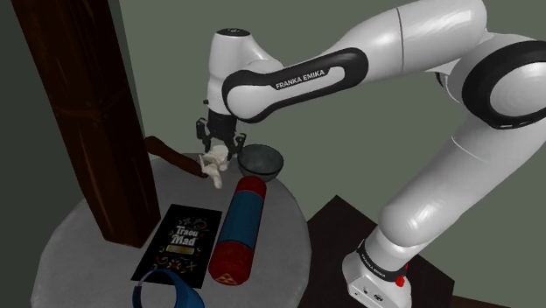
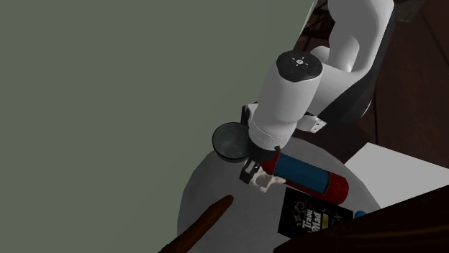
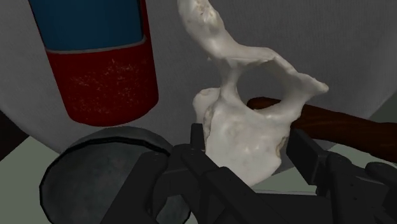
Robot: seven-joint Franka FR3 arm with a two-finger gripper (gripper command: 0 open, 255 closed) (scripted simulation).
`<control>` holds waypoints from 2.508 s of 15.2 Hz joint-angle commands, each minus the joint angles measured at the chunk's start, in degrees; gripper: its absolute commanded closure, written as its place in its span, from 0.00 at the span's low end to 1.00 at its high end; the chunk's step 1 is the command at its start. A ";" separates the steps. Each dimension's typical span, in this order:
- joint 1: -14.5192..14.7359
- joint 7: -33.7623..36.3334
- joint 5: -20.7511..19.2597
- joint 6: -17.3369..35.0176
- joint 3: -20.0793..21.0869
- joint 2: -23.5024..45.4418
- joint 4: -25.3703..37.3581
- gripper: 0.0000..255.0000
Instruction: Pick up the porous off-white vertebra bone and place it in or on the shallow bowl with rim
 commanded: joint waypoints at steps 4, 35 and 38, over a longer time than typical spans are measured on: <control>-0.09 -1.21 1.49 -3.73 -0.24 -1.70 2.50 1.00; -6.42 -25.56 8.85 2.64 -13.83 -11.31 -12.20 1.00; -6.50 -25.14 8.37 5.10 -13.48 -10.12 -13.55 1.00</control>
